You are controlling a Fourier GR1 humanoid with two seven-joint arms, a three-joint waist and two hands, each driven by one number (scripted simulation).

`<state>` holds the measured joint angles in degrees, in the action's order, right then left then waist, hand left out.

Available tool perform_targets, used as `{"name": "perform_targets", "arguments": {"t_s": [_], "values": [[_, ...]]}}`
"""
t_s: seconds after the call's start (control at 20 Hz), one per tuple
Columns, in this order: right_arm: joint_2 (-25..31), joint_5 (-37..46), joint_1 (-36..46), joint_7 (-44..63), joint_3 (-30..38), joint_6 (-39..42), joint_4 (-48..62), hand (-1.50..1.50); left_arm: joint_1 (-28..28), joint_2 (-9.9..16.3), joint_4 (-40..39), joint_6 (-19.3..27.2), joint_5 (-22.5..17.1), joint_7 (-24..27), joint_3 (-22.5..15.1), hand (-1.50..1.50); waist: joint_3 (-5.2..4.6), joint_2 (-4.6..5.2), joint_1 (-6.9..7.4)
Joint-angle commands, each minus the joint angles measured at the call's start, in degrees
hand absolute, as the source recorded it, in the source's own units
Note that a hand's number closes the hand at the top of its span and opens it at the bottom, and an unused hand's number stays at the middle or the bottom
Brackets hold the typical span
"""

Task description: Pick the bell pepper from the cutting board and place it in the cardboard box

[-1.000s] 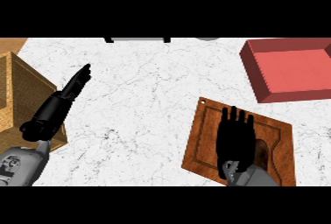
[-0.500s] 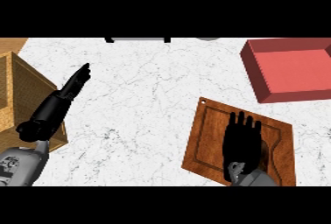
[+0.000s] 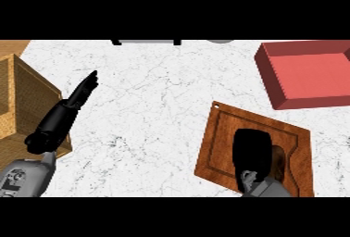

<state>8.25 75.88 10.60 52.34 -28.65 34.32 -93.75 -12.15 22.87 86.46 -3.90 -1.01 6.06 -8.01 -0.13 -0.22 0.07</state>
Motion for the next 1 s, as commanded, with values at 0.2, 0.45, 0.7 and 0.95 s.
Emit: {"name": "perform_targets", "arguments": {"t_s": [0.2, 0.45, 0.7, 0.95], "values": [[6.8, -12.9, 0.2, -34.4, -15.2, -2.4, -8.6, 1.50, -0.9, -1.0, 0.2, -1.1, 0.0, 0.4, -1.3, 0.00, 0.66, 0.71, 3.26], [13.3, -20.8, 1.0, -54.1, -19.5, -5.4, -19.5, 1.50, -1.4, -1.2, -0.2, -0.8, -0.1, 0.2, -0.9, 0.00, 0.73, 0.32, 1.78], [24.6, -27.4, 1.6, -71.1, -10.0, -12.9, -29.5, 1.50, -0.8, -0.7, 0.2, -0.1, 0.1, -0.8, 0.0, 0.00, 0.72, 0.29, -0.33], [34.1, -38.1, -2.4, -84.6, 6.5, -18.1, -33.6, 1.50, 1.3, -0.2, 0.0, 0.2, -0.3, 1.1, 1.6, 0.00, 0.59, 0.49, -1.83]]}}
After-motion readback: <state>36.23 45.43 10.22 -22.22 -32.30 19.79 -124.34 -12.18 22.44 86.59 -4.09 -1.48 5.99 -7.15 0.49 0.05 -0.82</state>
